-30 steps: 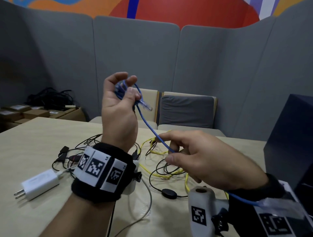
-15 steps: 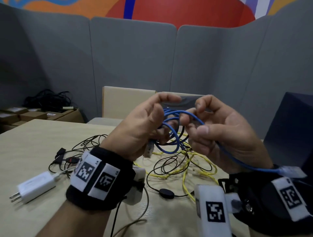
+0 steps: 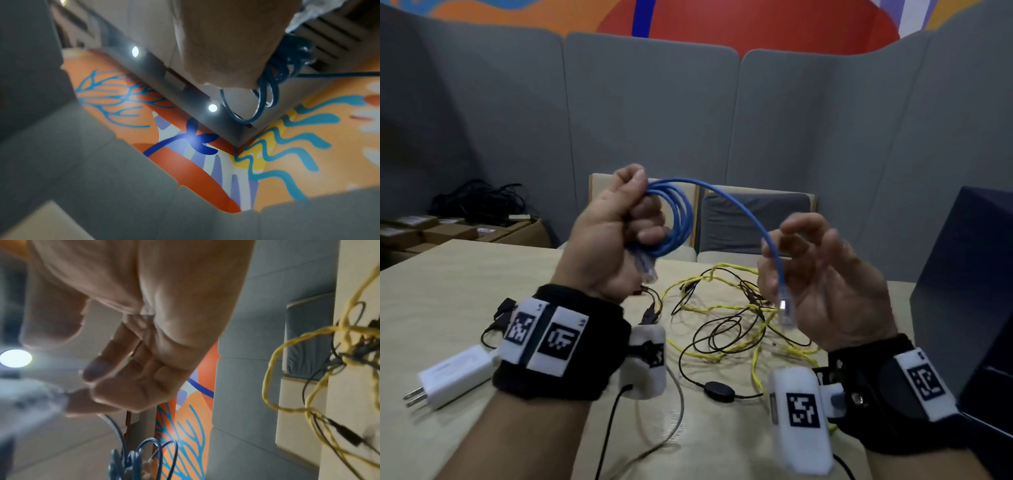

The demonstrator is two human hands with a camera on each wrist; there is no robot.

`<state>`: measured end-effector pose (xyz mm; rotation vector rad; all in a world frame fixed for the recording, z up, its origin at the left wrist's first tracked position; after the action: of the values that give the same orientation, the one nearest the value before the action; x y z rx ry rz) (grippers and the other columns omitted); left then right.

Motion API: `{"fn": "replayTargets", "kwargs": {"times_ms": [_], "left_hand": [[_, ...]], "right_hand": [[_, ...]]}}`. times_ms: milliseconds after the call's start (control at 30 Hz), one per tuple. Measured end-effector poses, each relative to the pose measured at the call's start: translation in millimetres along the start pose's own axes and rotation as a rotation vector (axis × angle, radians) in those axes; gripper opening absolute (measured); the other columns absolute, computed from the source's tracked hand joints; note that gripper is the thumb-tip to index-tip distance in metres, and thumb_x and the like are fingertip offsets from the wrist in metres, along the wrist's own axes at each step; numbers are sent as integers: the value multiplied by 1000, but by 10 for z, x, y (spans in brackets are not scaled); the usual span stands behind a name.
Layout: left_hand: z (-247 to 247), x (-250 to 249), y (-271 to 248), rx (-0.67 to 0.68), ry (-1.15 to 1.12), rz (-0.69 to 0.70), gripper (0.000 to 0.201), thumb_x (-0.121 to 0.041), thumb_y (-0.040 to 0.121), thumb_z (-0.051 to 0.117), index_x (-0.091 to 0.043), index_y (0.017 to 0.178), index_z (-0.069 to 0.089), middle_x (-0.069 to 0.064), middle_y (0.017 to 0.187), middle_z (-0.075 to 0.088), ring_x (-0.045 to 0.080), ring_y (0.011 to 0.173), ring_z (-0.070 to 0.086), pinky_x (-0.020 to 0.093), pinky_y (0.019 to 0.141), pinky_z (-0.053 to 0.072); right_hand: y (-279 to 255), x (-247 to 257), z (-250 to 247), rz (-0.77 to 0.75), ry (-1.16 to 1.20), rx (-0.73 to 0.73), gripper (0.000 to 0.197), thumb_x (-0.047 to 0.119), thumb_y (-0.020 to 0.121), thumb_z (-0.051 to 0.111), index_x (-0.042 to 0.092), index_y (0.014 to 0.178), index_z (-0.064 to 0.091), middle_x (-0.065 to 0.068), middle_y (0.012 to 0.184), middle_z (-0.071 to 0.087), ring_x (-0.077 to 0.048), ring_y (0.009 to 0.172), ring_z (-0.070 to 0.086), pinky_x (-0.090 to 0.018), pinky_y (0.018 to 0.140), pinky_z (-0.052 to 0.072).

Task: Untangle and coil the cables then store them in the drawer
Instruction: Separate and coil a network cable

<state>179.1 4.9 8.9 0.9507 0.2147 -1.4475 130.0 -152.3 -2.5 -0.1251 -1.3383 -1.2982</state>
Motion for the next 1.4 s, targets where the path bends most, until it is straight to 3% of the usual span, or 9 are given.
{"fn": "replayTargets", "kwargs": {"times_ms": [200, 267, 400, 567, 733, 967, 1133, 1233, 1400], "left_hand": [[265, 140, -72, 94, 276, 45, 14, -8, 99, 41, -17, 87, 43, -7, 54, 33, 3, 40, 24, 14, 36, 25], [380, 224, -111, 143, 286, 35, 7, -11, 94, 46, -16, 90, 43, -6, 53, 35, 4, 41, 26, 14, 36, 26], [527, 349, -180, 221, 216, -25, 15, -20, 82, 52, -15, 94, 43, -3, 50, 45, 4, 37, 34, 14, 35, 31], [443, 527, -150, 221, 170, -105, 28, -10, 84, 60, -11, 110, 48, -2, 62, 53, 5, 40, 39, 19, 45, 42], [405, 462, -128, 218, 311, -54, 42, -3, 78, 70, -10, 115, 50, 4, 67, 61, 16, 58, 58, 26, 60, 52], [528, 529, -184, 324, -18, -146, 29, 3, 83, 50, -13, 108, 52, 6, 73, 59, 16, 61, 59, 29, 70, 55], [507, 539, -160, 212, -76, -185, 23, -4, 85, 47, -15, 104, 56, 2, 69, 54, 6, 51, 42, 23, 60, 47], [432, 536, -127, 100, -12, -193, 22, -7, 96, 34, -16, 92, 54, -4, 59, 40, 5, 45, 29, 18, 52, 37], [408, 408, -136, -12, 331, 35, 17, -8, 101, 41, -11, 100, 57, -6, 54, 44, 6, 45, 40, 19, 50, 45]], "right_hand": [[50, -142, 66, 158, -747, -141, 74, 61, 62, 77, 34, 123, 46, 3, 118, 58, -12, 70, 64, -26, 61, 50], [55, -136, 87, 100, -908, -234, 78, 73, 57, 73, 41, 120, 37, 9, 119, 58, -7, 76, 66, -23, 59, 49], [66, -120, 25, 22, -755, -298, 56, 56, 76, 68, 27, 119, 46, 2, 91, 67, -5, 60, 61, -18, 47, 45], [65, 12, -18, 16, -830, -296, 33, 40, 84, 61, 20, 110, 58, 17, 68, 60, 3, 49, 53, -9, 46, 37], [44, 183, -77, -75, -974, -369, 5, 31, 94, 59, 26, 95, 59, 9, 70, 59, 0, 49, 50, -9, 44, 35], [29, 206, -119, -119, -945, -410, 8, 34, 95, 55, 28, 96, 61, 10, 74, 61, -1, 59, 52, -14, 52, 38], [18, 171, -79, -41, -799, -360, 29, 40, 83, 62, 21, 105, 59, 9, 70, 60, -1, 46, 46, -14, 43, 34], [26, 90, -37, 33, -691, -286, 30, 34, 81, 63, 21, 108, 59, 10, 59, 52, -4, 39, 32, -22, 40, 28], [40, 121, -87, -43, -854, -319, 14, 19, 96, 58, 21, 109, 62, 15, 67, 60, 2, 48, 53, -9, 49, 37]]}}
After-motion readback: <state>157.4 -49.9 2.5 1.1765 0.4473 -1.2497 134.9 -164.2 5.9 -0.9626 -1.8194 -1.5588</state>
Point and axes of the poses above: each hand's wrist, its own y-axis towards the middle knuckle, its own z-axis out of the palm, x = y × z, the point moved 10 cm from there along y, towards the middle knuckle
